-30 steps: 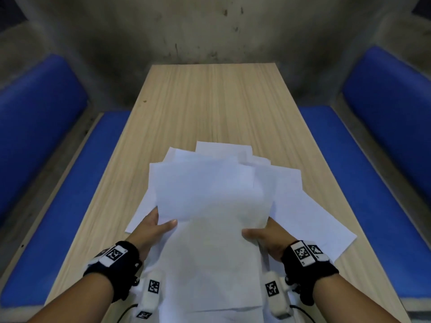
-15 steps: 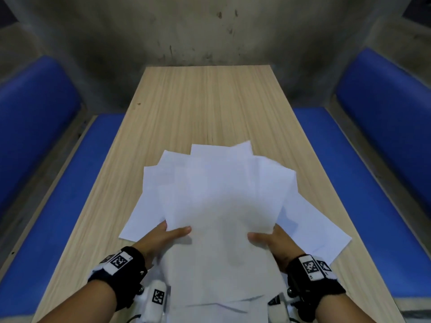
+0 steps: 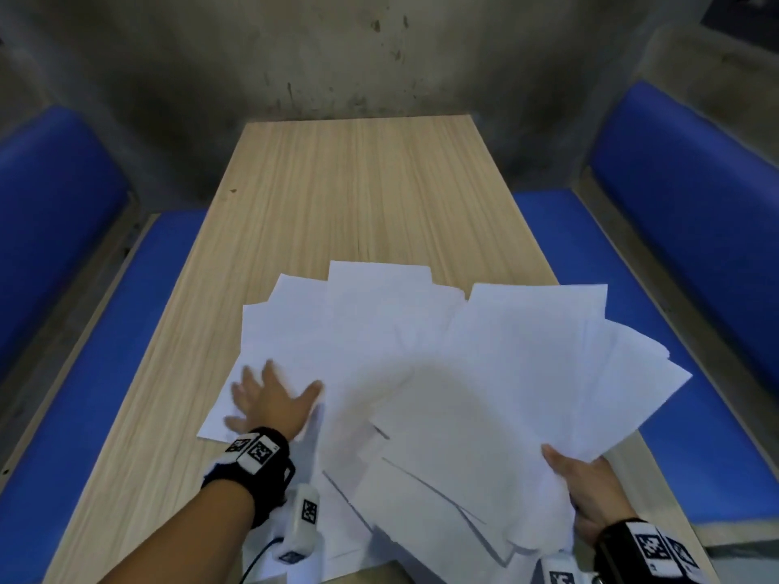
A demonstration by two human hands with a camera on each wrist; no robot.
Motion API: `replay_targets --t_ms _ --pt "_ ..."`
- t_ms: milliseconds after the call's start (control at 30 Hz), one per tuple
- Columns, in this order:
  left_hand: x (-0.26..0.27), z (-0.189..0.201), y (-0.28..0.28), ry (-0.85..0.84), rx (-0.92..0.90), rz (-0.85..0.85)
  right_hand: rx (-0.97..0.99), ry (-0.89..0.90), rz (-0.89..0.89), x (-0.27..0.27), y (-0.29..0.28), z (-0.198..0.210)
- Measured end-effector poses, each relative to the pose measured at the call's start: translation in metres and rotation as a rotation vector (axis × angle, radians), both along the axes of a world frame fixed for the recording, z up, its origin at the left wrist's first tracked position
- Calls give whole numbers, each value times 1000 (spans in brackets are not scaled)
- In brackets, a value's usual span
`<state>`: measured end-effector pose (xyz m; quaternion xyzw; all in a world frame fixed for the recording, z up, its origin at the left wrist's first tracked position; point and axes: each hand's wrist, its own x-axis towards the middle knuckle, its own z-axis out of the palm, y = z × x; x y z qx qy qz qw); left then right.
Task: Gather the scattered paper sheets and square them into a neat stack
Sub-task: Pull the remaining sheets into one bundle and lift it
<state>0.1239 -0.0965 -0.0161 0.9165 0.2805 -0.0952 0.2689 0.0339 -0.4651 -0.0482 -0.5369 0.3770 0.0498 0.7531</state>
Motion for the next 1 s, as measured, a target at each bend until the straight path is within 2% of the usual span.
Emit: replay_targets --t_ms 67,167,267,367,433,567,667,767,833,933,1000 --pt "-1 -13 12 160 7 12 -59 13 4 -1 4 -8" --pt "-11 -28 -5 308 88 -228 -74 5 126 4 22 -18" --pt "-14 -32 -24 261 141 -320 -151 9 260 14 41 -3" --pt "-12 -29 -6 153 145 -216 -112 -40 294 23 38 6" --pt "-11 -29 14 123 137 -133 -71 -59 207 20 28 6" --pt "-11 -26 29 167 167 -128 33 9 13 5 7 -3" --pt "-2 -25 21 112 73 -127 -5 6 52 4 20 -3" --pt "4 -24 8 16 -167 -151 -37 30 209 19 41 2" --pt "7 -21 6 -26 -219 -129 -73 43 278 31 48 9" --pt "19 -16 22 -98 -227 2 -74 27 256 36 33 15" --pt "33 -14 36 -102 -276 0 -39 50 200 29 19 16"
